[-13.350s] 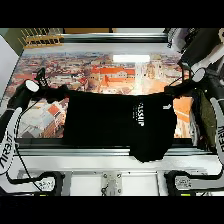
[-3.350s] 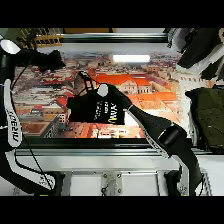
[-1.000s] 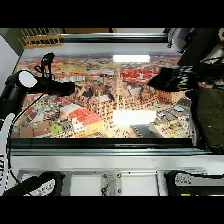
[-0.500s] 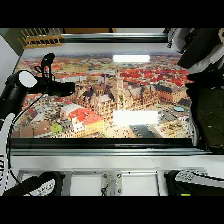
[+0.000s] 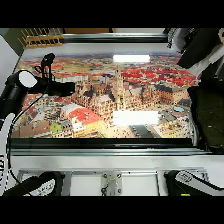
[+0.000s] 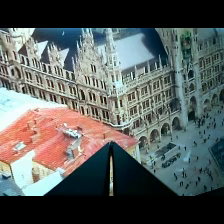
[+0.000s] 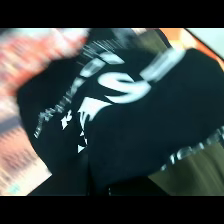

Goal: Fold the clothes and pants, and hang the long-sleeved shirts on hangers.

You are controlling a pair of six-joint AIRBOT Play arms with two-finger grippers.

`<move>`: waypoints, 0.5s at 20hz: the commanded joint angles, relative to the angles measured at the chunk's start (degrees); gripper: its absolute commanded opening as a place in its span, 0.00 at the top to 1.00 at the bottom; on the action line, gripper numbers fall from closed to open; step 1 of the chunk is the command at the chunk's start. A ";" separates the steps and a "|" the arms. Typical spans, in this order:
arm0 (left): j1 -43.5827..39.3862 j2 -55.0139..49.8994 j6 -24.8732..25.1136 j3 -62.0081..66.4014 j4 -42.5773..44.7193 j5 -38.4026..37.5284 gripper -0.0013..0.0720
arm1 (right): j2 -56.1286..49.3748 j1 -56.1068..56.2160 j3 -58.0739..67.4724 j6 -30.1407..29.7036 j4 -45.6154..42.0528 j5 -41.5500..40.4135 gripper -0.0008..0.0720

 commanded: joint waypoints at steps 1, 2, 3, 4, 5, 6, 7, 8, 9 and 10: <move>-0.02 0.02 0.13 -0.02 0.04 -0.70 0.97 | 4.61 -0.09 -9.73 3.28 -9.90 3.85 0.96; -0.02 0.02 0.13 -0.02 0.04 -0.81 0.97 | 6.40 -0.07 -14.25 4.07 -12.00 3.30 0.96; -0.02 0.02 0.13 -0.02 0.04 -0.83 0.97 | 8.04 -0.09 -18.51 4.61 -12.81 2.21 0.96; -0.02 0.02 0.13 -0.02 0.04 -0.83 0.97 | 9.46 -0.11 -22.25 4.66 -13.16 0.87 0.96; -0.02 0.02 0.13 -0.02 0.04 -0.85 0.97 | 10.75 -0.13 -25.94 4.70 -13.11 -0.28 0.96; -0.02 0.02 0.13 -0.02 0.04 -0.87 0.97 | 11.69 -0.13 -28.85 5.22 -13.11 -1.40 0.96; -0.02 0.02 0.13 -0.02 0.04 -0.87 0.97 | 12.39 -0.13 -31.41 5.51 -13.11 -2.25 0.96; -0.02 0.02 0.13 -0.02 0.04 -0.87 0.97 | 12.76 -0.13 -33.18 5.49 -13.11 -2.86 0.96; -0.02 0.02 0.13 -0.02 0.04 -0.90 0.97 | 12.90 -0.13 -34.40 5.49 -13.14 -3.21 0.96; -0.02 0.02 0.13 -0.02 0.04 -0.90 0.97 | 12.90 -0.13 -34.93 5.49 -13.09 -3.23 0.95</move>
